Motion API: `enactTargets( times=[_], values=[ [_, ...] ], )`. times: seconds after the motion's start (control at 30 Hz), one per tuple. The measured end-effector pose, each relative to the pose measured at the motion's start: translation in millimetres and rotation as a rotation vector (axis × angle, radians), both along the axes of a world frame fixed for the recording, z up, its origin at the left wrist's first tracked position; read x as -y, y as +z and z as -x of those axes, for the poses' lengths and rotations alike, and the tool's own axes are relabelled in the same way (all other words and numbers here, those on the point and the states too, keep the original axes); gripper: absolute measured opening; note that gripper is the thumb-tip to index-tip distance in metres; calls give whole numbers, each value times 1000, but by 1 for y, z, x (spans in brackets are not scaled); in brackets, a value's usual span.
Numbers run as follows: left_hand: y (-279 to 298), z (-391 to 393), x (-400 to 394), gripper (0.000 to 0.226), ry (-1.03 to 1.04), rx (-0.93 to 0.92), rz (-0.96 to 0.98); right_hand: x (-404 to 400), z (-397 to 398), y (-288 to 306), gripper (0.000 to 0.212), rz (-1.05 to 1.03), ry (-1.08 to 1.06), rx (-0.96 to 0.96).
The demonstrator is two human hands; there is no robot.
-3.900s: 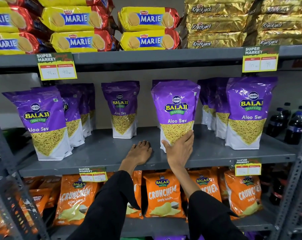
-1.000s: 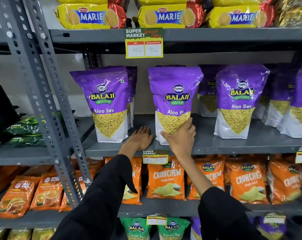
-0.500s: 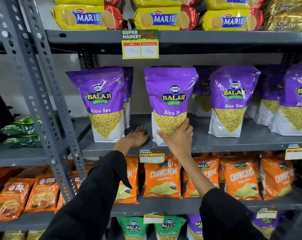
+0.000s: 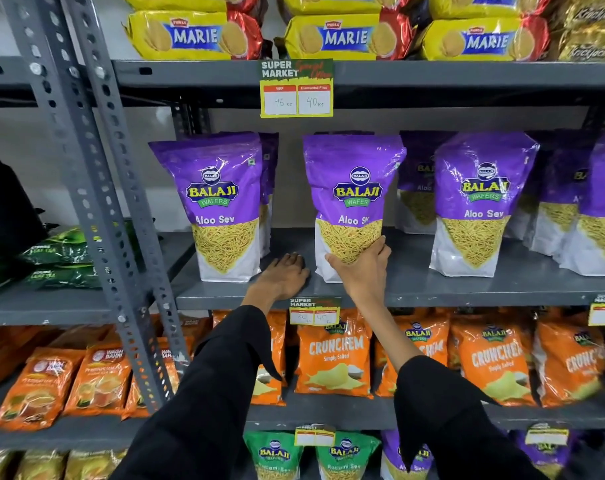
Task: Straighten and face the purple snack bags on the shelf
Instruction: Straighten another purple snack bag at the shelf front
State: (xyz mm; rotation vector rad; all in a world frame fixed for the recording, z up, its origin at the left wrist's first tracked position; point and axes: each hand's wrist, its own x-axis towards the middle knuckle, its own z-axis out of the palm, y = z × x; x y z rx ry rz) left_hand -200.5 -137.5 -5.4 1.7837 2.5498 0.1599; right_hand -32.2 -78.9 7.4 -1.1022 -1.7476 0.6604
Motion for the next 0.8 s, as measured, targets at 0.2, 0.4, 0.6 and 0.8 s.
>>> enactTargets(
  times=[0.2, 0.4, 0.6, 0.8],
  values=[
    [-2, 1, 0, 62, -3, -14, -9, -10, 7, 5, 122, 12, 11, 8],
    [-4, 2, 0, 62, 5, 5, -18, -16, 8, 6, 118, 12, 16, 9],
    [-4, 2, 0, 62, -1, -5, -18, -15, 6, 4, 115, 6, 15, 3],
    [-3, 1, 1, 62, -1, -11, -6, -14, 5, 5, 114, 9, 21, 24]
  ],
)
